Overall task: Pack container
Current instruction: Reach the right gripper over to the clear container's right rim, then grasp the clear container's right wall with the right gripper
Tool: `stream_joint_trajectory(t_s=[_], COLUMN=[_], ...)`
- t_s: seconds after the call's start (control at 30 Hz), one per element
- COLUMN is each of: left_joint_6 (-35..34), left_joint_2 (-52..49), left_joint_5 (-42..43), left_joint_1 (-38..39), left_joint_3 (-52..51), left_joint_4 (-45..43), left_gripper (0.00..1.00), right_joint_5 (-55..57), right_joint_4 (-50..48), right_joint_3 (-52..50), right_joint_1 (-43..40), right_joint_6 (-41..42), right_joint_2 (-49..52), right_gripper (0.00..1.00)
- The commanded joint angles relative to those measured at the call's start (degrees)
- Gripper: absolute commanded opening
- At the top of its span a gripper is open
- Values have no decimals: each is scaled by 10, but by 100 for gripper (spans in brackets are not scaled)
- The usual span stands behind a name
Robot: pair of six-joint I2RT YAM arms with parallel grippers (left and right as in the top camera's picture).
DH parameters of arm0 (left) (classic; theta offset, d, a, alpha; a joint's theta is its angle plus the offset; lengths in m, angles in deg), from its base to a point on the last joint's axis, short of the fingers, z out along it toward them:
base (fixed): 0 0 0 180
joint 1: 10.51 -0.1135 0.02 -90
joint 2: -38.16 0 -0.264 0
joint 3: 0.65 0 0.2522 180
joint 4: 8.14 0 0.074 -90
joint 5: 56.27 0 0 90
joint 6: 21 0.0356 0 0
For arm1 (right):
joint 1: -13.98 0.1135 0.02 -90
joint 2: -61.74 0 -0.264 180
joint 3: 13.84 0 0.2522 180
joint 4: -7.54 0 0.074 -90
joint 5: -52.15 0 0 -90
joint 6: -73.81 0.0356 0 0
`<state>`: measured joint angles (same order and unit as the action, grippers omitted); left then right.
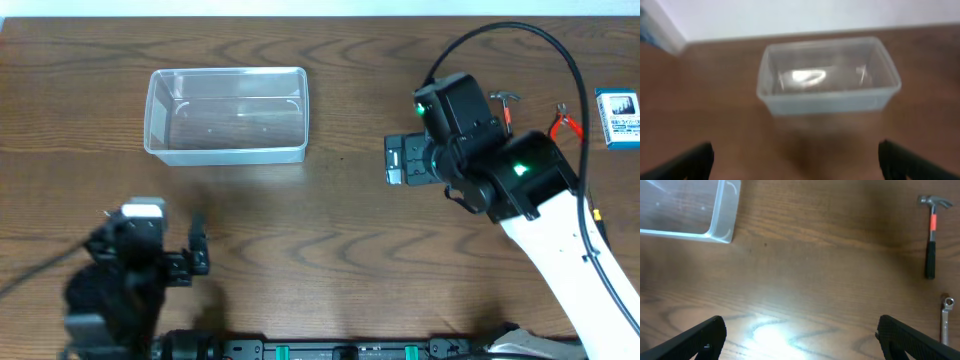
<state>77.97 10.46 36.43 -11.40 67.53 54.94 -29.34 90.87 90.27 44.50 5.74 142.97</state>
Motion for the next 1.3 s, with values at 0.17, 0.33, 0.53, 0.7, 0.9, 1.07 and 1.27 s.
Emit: stream_joint_trajectory(t_s=[0.17,0.33,0.53,0.7,0.9,1.07,1.27], left_joint_6=[20,-54,-52,-52,-52,-52,-76], left_joint_2=[-210,-273,-311,-312,-312,-314,-315], left_joint_5=[36,-48,-38,-37,-38,-38,-31], left_joint_1=[3,-11,-15,-15,-15,-15,-14], left_joint_3=[194,217,218,218,218,218,218], left_joint_4=[93,85,100,103,129,168,197], left_gripper=[98,98,98,98,98,98,98], right_joint_5=[-26,-33,-59,-77,-75,-75,-74], right_joint_4=[118,93,-12,-58,-64,-52,-61], right_joint_3=[119,193,236,257,331,385,389], right_joint_1=[30,62,78,78,77,77,76], right_joint_6=[-18,-18,-21,-27,-29,-17,14], right_joint_2=[139,206,272,336,421,470,503], right_gripper=[99,99,99,99,99,99,99])
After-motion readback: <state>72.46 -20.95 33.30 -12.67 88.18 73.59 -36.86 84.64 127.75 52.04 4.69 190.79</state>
